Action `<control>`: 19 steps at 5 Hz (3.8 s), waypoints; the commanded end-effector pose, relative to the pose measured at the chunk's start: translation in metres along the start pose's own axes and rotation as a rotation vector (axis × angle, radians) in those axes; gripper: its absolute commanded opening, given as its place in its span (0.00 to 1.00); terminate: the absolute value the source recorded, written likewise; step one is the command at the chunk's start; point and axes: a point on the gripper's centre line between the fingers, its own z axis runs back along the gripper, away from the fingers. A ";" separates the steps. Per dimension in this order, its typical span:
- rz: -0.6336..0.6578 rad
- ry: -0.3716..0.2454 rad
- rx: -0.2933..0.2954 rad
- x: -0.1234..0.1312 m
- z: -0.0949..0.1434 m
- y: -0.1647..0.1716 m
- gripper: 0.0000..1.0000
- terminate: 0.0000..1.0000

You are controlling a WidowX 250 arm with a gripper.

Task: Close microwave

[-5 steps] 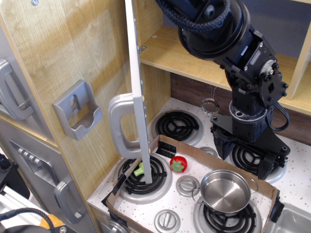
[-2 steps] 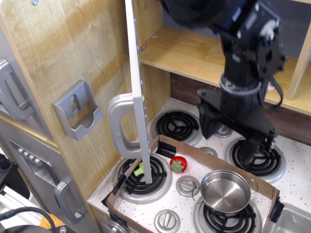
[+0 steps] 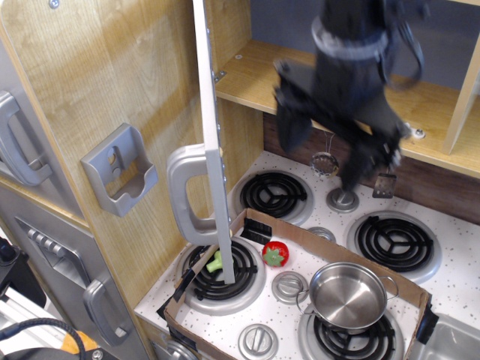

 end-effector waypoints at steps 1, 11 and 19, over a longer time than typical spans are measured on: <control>0.003 -0.016 0.063 -0.016 0.065 0.032 1.00 0.00; -0.035 -0.141 0.062 -0.022 -0.014 0.032 1.00 0.00; -0.361 -0.377 -0.086 0.152 -0.011 -0.016 1.00 0.00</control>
